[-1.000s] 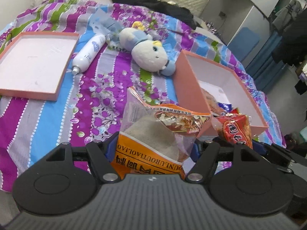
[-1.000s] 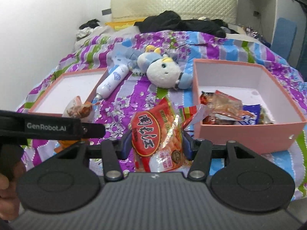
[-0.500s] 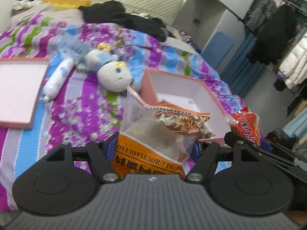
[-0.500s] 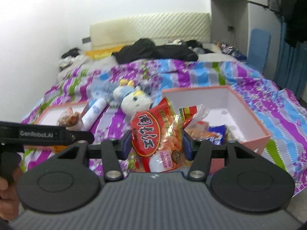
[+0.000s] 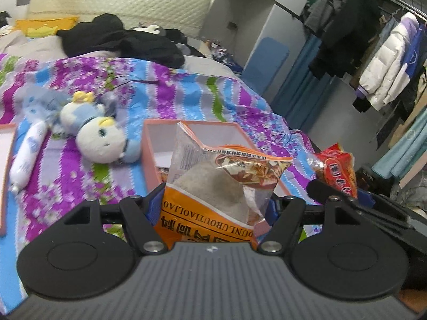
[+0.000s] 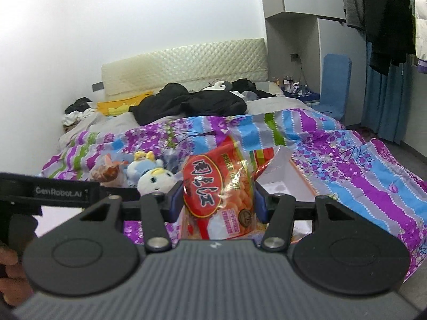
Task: Organize snacks
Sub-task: 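Carry the orange-printed bag with the left gripper while the right carries the red pack to the box, then open both grippers to drop the orange-printed bag and red pack into the box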
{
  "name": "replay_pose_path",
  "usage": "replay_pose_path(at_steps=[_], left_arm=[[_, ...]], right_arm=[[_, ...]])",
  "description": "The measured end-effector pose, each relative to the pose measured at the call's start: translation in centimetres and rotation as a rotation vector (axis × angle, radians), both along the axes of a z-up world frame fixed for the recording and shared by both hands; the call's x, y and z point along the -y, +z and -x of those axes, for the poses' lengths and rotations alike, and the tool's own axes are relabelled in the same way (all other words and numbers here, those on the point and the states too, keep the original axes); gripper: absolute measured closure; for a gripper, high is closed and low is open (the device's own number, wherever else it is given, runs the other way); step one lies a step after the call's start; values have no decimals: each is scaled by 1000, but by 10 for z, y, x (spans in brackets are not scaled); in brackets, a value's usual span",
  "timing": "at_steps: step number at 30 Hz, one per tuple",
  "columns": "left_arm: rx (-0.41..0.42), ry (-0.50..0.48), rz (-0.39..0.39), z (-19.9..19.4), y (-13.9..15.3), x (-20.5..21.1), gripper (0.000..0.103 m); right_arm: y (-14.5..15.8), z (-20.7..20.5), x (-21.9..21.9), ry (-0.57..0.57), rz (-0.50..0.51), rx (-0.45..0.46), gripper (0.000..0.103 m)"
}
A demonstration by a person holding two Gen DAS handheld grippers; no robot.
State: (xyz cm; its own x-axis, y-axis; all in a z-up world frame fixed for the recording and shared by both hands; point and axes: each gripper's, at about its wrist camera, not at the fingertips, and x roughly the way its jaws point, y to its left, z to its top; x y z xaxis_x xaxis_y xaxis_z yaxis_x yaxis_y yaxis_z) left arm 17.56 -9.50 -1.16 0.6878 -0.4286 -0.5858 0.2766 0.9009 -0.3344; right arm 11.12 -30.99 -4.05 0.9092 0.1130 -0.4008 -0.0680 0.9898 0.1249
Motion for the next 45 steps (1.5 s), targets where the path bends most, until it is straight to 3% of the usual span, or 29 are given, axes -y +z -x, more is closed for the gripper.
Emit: replay_pose_path(at_steps=[7,17,23,28,33,38,41,45], left_arm=[[-39,-35,-23,-73,-18,39,28],[-139,-62,-100,-177,-81,74,28],[-192,-75,-133,-217,-117,85,28],[-233,-82,-143,-233,-137,86,28],[-222,-75,-165,-232,-134,84,24],[-187,-66,-155,-216,-114,73,19],[-160,-55,-162,-200,-96,68,16],[-124,-47,-148,-173,-69,58,16]], right_arm=[[-21,-54,24,-14,-4,-51,47],[-85,-137,46,-20,-38,-198,47],[-117,-172,50,-20,-51,-274,45],[-138,-190,51,-6,-63,-332,45],[-140,-192,53,-39,-83,-345,36],[-131,-180,51,-64,-99,-367,34],[-121,-166,49,-74,-93,-350,20],[-101,-148,46,-81,-97,-319,18]])
